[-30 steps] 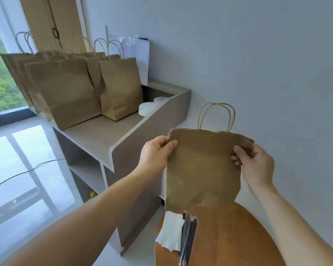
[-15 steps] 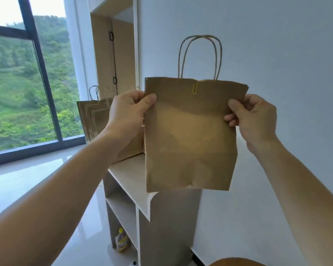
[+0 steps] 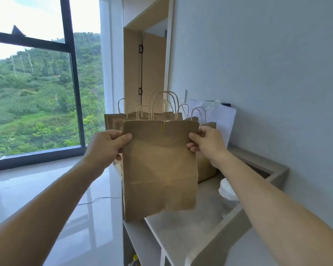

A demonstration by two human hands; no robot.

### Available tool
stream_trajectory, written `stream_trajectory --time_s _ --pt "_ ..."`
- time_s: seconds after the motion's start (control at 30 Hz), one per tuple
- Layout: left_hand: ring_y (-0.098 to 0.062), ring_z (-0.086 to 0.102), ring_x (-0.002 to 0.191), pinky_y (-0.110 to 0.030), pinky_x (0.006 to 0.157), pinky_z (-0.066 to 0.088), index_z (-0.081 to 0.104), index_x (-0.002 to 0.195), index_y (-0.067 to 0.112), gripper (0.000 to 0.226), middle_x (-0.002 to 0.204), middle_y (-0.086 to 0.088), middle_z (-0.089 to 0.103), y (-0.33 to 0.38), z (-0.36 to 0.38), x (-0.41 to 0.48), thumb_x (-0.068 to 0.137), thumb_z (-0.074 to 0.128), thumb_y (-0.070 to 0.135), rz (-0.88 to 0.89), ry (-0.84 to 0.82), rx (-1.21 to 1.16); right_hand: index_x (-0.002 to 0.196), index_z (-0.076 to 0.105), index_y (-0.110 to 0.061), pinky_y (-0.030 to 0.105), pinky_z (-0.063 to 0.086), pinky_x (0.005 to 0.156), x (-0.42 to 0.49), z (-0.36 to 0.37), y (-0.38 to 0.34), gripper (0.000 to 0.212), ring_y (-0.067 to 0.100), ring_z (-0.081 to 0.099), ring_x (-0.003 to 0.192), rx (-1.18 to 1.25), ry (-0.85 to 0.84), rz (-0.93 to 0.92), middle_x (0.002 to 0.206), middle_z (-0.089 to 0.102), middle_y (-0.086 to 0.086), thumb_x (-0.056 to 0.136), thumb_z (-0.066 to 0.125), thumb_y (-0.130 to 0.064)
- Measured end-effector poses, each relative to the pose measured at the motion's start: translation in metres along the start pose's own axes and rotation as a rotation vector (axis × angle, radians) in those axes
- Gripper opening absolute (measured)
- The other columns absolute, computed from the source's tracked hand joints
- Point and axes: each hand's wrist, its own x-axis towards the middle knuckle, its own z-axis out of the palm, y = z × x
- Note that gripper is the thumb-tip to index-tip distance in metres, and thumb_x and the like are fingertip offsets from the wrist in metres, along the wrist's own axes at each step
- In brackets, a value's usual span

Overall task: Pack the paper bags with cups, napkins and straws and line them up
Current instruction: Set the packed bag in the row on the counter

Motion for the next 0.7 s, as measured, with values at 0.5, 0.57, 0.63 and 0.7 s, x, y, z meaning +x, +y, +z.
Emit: stream_trajectory --time_s 0.5,0.57,0.63,0.7 --pt "-0.03 0.066 0.07 -0.044 0.072 0.058 0.074 0.073 0.015 0.027 0.073 -0.013 0.07 -0.085 0.017 0.068 0.094 0.064 0.029 0.022 0.004 0.226 0.109 0.061 -0.002 0.035 0.062 0.065 0.112 0.062 0.055 0.021 0.018 0.071 0.063 -0.258 -0.016 0.098 0.095 0.067 0.022 0.09 0.063 0.008" --pt "-0.029 0.063 0.064 -0.046 0.071 0.057 0.072 0.071 0.014 0.028 0.07 -0.014 0.068 -0.088 0.022 0.071 0.094 0.064 0.029 0.035 -0.001 0.241 0.103 0.063 -0.005 0.029 0.061 0.061 0.118 0.059 0.056 0.017 0.014 0.071 0.059 -0.309 -0.002 0.077 0.093 0.069 0.02 0.09 0.063 0.006" --pt "-0.025 0.058 0.056 -0.045 0.069 0.054 0.071 0.071 0.014 0.029 0.067 -0.013 0.067 -0.09 0.028 0.07 0.094 0.064 0.029 0.035 -0.007 0.256 0.093 0.063 -0.011 0.028 0.06 0.059 0.121 0.054 0.057 0.017 0.01 0.07 0.056 -0.357 0.009 0.05 0.089 0.071 0.018 0.09 0.064 0.005" --pt "-0.03 0.06 0.062 -0.044 0.068 0.052 0.071 0.074 0.011 0.029 0.069 -0.015 0.068 -0.092 0.034 0.069 0.095 0.063 0.029 0.039 -0.018 0.266 0.084 0.063 -0.02 0.026 0.057 0.056 0.122 0.049 0.059 0.023 0.008 0.07 0.056 -0.418 0.038 0.001 0.08 0.073 0.009 0.089 0.064 0.003"
